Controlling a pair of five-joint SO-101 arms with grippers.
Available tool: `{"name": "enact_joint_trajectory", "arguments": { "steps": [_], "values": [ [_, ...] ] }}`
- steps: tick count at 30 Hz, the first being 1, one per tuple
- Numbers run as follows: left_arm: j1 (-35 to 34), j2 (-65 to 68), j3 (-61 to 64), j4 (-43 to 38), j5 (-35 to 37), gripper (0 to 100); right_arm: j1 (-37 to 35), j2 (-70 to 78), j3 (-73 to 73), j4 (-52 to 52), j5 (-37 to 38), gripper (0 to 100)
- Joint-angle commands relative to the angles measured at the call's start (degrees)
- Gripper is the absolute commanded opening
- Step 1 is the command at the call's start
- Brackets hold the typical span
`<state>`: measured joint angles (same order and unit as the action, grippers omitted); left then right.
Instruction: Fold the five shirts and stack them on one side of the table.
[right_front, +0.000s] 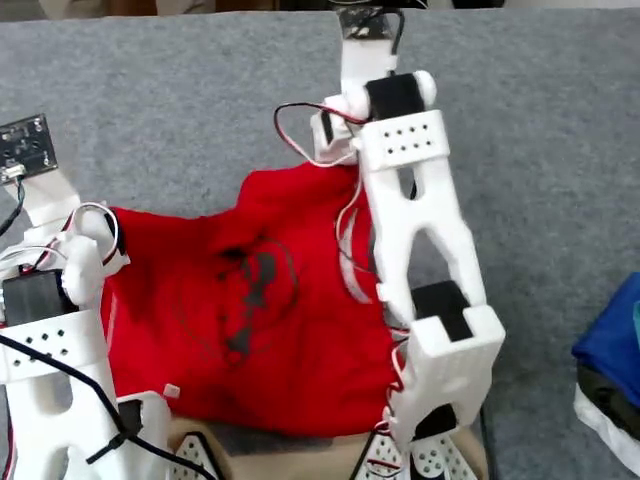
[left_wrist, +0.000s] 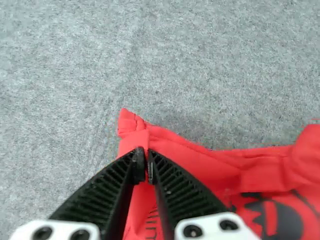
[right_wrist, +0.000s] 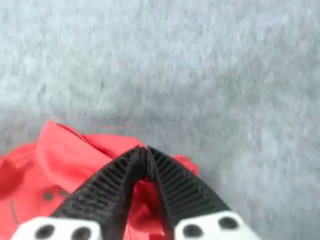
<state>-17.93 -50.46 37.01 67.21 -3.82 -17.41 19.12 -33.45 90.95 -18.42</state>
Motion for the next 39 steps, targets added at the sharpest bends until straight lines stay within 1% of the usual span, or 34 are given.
{"name": "enact_joint_trajectory", "arguments": {
  "steps": [1,4,6,8,12,17,20,22,26,30,35,39],
  "values": [
    [-0.7,-0.6,-1.9,-0.6,-0.4,2,1.0,2.4,3.4,-6.8,0.5,0.4],
    [-0.7,-0.5,-1.8,-0.6,-0.4,2,1.1,8.0,8.4,-10.5,0.5,0.4],
    [-0.7,-0.5,-1.8,-0.6,-0.5,2,1.1,11.2,10.2,-10.5,1.8,0.5],
    [-0.7,-0.5,-1.8,-0.6,-0.5,2,0.7,13.4,11.1,-7.9,4.4,0.5],
    [-0.7,-0.5,-1.6,-0.6,-0.5,2,-0.9,16.0,11.3,0.4,7.7,0.5],
    [-0.4,-0.5,-1.6,-0.6,-0.5,2,-2.5,17.6,11.4,10.3,9.8,0.5],
    [-0.4,-0.5,-1.7,-0.6,-0.5,2,-2.9,17.5,12.6,11.2,10.9,0.6],
    [-0.6,-0.5,-1.7,-0.6,-0.5,2,-3.6,17.3,14.3,11.3,11.3,2.6],
    [-0.8,-0.5,-1.6,-0.6,-0.5,2,-5.2,13.2,18.3,11.3,11.1,10.7],
    [-0.8,-0.5,-1.6,-0.6,-0.5,2,-4.5,5.8,19.6,11.2,11.3,16.4],
    [-0.8,-0.5,-1.5,-0.6,-0.5,2,-1.5,-3.3,18.2,10.6,11.3,17.4],
    [-0.4,-0.4,-1.5,-0.6,-0.5,2,-0.3,-7.3,18.2,9.1,11.3,17.4]
  ]
}}
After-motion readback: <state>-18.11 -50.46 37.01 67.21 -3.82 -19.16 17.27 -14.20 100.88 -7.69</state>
